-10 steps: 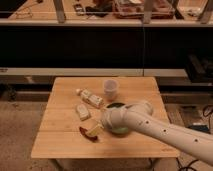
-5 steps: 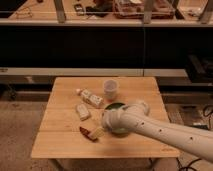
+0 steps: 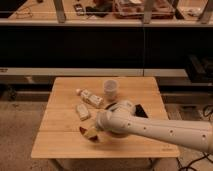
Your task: Place the pepper in the ceramic cup
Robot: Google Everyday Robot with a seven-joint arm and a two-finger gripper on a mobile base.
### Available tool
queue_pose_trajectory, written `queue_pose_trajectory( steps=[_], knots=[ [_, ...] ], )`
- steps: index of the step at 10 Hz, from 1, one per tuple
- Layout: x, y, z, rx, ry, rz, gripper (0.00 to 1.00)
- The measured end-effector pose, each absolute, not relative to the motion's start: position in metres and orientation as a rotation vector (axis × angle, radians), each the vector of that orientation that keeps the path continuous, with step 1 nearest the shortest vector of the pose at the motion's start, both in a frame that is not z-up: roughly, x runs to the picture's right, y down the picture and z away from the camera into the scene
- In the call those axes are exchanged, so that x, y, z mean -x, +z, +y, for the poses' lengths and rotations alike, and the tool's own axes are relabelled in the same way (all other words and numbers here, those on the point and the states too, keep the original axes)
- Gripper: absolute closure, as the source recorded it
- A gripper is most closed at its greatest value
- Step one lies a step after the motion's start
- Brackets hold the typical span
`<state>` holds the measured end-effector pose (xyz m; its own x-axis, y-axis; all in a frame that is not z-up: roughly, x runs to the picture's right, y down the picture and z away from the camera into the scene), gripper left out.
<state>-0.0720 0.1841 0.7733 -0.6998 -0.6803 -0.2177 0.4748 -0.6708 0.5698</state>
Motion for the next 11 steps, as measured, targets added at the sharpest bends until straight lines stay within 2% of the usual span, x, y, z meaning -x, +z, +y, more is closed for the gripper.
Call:
queue_pose_trajectory(
  steps=[4, 9, 10, 11],
  knots=[
    [0.073, 0.797, 0.219, -0.506, -2.285, -0.716, 0.2],
    [0.071, 0.805, 0.242, -0.485, -2.259, -0.76, 0.21],
    [0.07, 0.806, 0.244, -0.484, -2.253, -0.763, 0.27],
    [0.069, 0.806, 0.245, -0.488, -2.248, -0.765, 0.38]
  ],
)
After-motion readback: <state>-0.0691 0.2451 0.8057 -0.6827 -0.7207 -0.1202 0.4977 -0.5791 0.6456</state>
